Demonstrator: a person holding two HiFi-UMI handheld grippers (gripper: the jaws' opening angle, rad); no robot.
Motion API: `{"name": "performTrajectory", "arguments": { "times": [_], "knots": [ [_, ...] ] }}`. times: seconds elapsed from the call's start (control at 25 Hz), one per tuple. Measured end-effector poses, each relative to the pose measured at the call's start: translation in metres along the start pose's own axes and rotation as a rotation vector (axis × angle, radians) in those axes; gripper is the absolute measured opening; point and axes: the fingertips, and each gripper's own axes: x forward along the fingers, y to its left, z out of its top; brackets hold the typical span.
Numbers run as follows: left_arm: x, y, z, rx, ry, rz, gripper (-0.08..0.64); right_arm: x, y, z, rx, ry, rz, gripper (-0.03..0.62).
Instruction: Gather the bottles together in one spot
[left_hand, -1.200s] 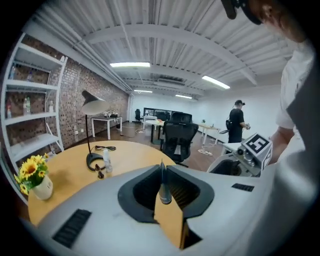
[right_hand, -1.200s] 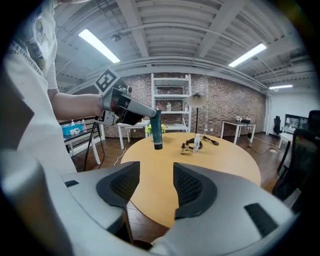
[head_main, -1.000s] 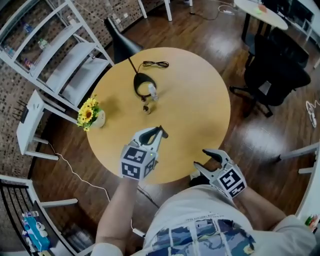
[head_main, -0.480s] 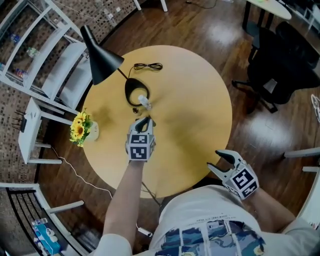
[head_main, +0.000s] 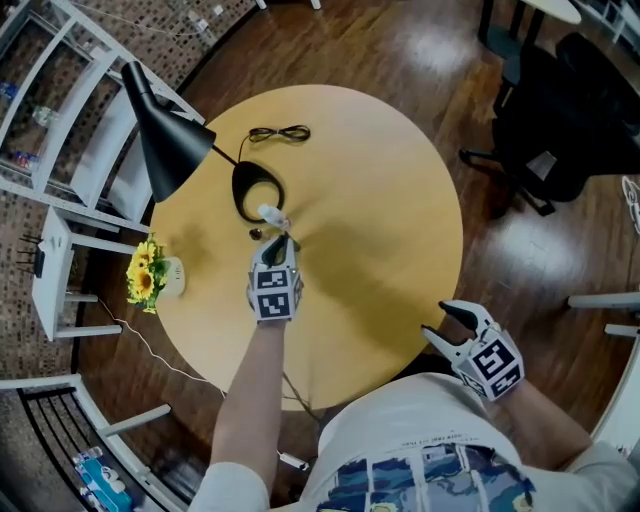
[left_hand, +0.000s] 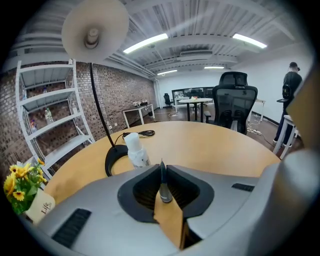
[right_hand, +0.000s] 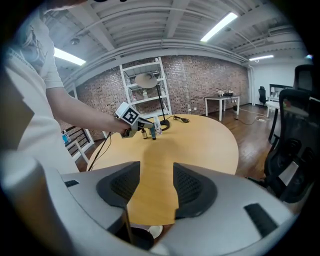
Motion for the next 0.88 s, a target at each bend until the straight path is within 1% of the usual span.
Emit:
{"name": "performTrajectory", "arguments": {
  "times": [0.16,0.4,0.44,0.52,0.6,0.68,0.76,0.8,0.88],
  "knots": [
    [0.004,0.0,0.001,0.008,-0.003,0.003,0.04,0.006,-0.004,0.0,0.022,0.009,0.005,0.235],
    [0.002,0.002,-0.003,0.0,0.006,0.013,0.054,0.015,-0.002,0.006,-0.001,0.0,0.017,0.235],
    [0.001,0.002,-0.004,-0.003,0.007,0.008,0.064,0.017,0.001,0.007,-0.003,-0.001,0.022,0.235],
    [-0.002,0.001,-0.004,-0.001,0.004,-0.004,0.112,0.019,0.007,0.008,-0.003,0.002,0.028,0.235],
    [-0.006,0.001,-0.004,0.004,-0.001,-0.012,0.121,0.02,0.013,0.009,-0.003,0.004,0.028,0.235],
    [-0.011,0.001,-0.003,0.007,-0.01,-0.017,0.121,0.02,0.017,0.01,-0.021,0.002,0.025,0.235],
    [-0.019,0.0,0.0,0.014,-0.028,-0.017,0.144,0.019,0.021,0.01,-0.039,-0.001,0.024,0.235],
    [-0.025,0.0,0.002,0.017,-0.04,-0.014,0.144,0.019,0.023,0.009,-0.045,-0.002,0.024,0.235],
    [-0.045,0.0,0.007,0.004,-0.071,-0.007,0.144,0.019,0.031,0.01,-0.058,-0.006,0.025,0.235]
  ]
}}
